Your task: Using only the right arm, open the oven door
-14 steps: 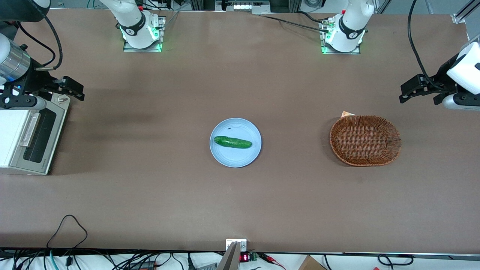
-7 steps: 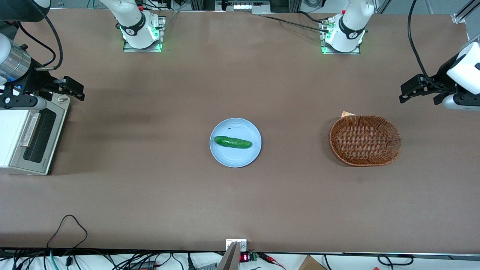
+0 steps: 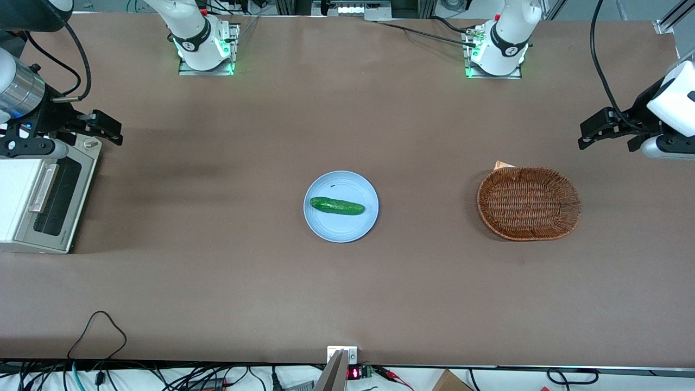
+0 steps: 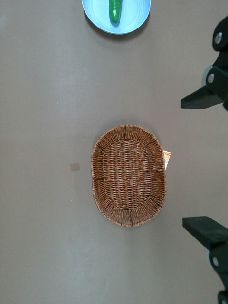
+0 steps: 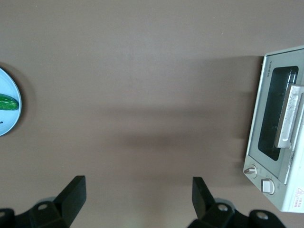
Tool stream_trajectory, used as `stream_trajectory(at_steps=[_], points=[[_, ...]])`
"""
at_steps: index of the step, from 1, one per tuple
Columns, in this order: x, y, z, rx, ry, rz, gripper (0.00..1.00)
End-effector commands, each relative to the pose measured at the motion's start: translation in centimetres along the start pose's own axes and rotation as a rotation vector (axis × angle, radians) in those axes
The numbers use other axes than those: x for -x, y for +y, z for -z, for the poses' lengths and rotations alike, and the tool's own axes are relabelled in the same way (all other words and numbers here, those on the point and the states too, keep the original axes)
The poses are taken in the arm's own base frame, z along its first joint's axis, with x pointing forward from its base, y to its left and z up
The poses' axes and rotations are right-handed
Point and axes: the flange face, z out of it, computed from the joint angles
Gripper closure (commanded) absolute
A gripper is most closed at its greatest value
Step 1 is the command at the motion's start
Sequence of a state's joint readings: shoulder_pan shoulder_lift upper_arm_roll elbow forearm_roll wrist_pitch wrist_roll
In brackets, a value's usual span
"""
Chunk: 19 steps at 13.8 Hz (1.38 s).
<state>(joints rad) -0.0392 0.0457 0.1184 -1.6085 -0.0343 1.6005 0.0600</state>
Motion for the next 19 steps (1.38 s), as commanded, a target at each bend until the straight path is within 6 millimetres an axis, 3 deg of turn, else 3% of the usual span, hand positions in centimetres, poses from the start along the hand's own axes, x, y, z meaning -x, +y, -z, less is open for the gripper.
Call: stream_trajectory(at_steps=[1,5,7,11,15,17,19], points=[[-0.12,-0.03,0.35,0.005,-0.007,0.017,0.01],[-0.06,-0.02,0.42,0.005,-0.007,0.017,0.02],[-0.07,-0.02,0.5,0.005,-0.006,0.016,0.07],[-0.09,-0.05,0.4,0.002,-0.009,0.006,0.43],[0.0,-0.15,0.33,-0.006,-0.017,0.002,0.63],[0.03,-0.16,0.3,-0.015,-0.021,-0.001,0.86],[0.12,-0.22,0.24,-0.013,-0.029,-0.027,0.9]])
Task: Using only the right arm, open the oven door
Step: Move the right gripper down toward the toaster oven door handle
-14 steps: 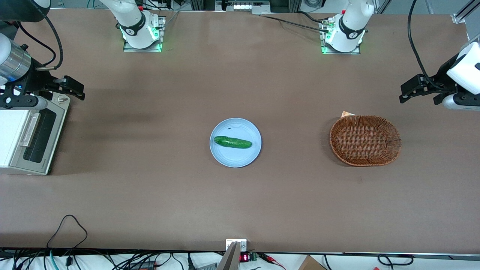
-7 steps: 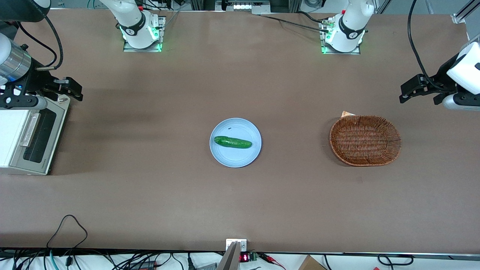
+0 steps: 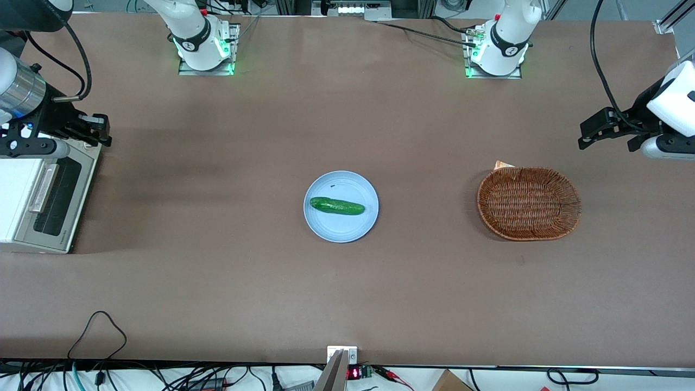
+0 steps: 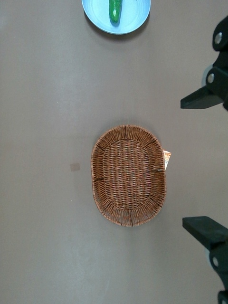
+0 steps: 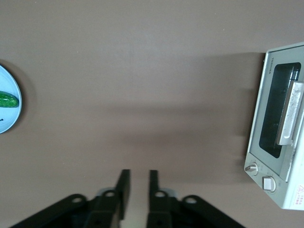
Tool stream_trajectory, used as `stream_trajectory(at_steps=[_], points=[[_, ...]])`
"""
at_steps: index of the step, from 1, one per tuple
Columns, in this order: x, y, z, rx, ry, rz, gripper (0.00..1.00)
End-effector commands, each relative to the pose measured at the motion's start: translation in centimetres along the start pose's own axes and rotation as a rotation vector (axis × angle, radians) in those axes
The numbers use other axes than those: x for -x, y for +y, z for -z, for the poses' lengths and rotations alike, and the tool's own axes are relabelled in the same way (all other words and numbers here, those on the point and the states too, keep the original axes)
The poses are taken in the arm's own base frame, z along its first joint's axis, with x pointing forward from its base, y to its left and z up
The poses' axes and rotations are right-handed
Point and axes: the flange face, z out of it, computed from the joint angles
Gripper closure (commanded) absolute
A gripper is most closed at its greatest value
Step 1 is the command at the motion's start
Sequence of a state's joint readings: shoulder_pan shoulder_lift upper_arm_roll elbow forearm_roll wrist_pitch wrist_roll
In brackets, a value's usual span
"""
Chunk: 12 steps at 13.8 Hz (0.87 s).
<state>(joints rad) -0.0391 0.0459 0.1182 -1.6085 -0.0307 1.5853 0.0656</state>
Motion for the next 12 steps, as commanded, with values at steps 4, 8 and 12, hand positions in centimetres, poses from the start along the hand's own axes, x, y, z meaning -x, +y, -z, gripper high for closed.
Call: stream_trajectory(at_steps=[4,8,12], points=[[-0.2,-0.2,0.0,-0.011,-0.022,-0.026,1.0],[-1.1,0.2,-1.4,0.026,-0.035,-0.021,1.0],[-3.5,3.8,-5.8,0.213,-0.068,-0.034,1.0]])
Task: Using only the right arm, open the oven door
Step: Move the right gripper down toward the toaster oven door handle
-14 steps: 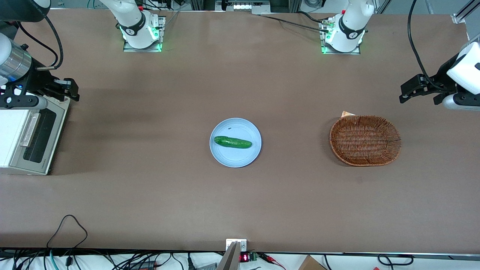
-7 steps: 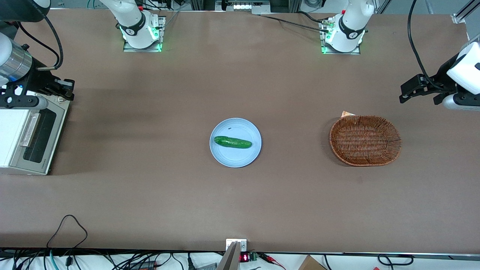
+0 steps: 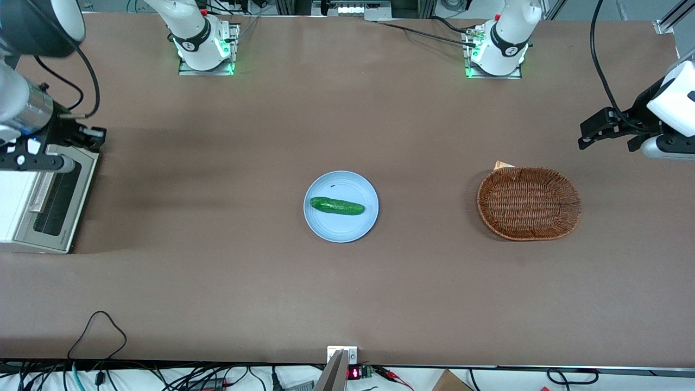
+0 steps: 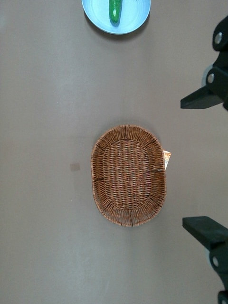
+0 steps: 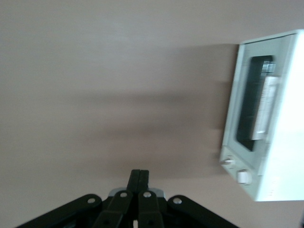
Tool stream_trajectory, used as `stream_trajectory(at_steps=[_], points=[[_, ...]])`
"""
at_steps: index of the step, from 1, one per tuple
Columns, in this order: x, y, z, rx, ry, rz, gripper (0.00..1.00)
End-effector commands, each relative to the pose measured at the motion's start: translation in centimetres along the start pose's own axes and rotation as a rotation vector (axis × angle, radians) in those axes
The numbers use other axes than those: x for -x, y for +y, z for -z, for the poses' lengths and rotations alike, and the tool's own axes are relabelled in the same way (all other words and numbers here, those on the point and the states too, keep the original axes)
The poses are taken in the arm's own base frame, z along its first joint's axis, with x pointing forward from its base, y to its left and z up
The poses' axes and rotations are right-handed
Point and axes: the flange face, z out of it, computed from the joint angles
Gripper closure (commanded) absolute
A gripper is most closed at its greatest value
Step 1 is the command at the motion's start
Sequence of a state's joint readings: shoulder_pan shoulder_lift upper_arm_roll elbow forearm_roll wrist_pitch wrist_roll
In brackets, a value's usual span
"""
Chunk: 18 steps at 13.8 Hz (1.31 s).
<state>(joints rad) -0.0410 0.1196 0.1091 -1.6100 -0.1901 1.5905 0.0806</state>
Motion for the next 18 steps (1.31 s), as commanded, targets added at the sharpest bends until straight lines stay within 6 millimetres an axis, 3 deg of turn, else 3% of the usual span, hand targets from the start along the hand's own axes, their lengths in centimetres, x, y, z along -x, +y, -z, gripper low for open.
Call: stream_trajectory(at_steps=[1,5,11,18], points=[[-2.2,2.8,-3.4,0.11,-0.017,-0.034,1.0],[-4.8,5.9,-9.1,0.38,-0.038,-0.008,1.0],[-6.5,10.6,-17.6,0.535,0.016,-0.077,1.0],[-5.7,11.6,-21.7,0.583,0.032,-0.196,1.0]])
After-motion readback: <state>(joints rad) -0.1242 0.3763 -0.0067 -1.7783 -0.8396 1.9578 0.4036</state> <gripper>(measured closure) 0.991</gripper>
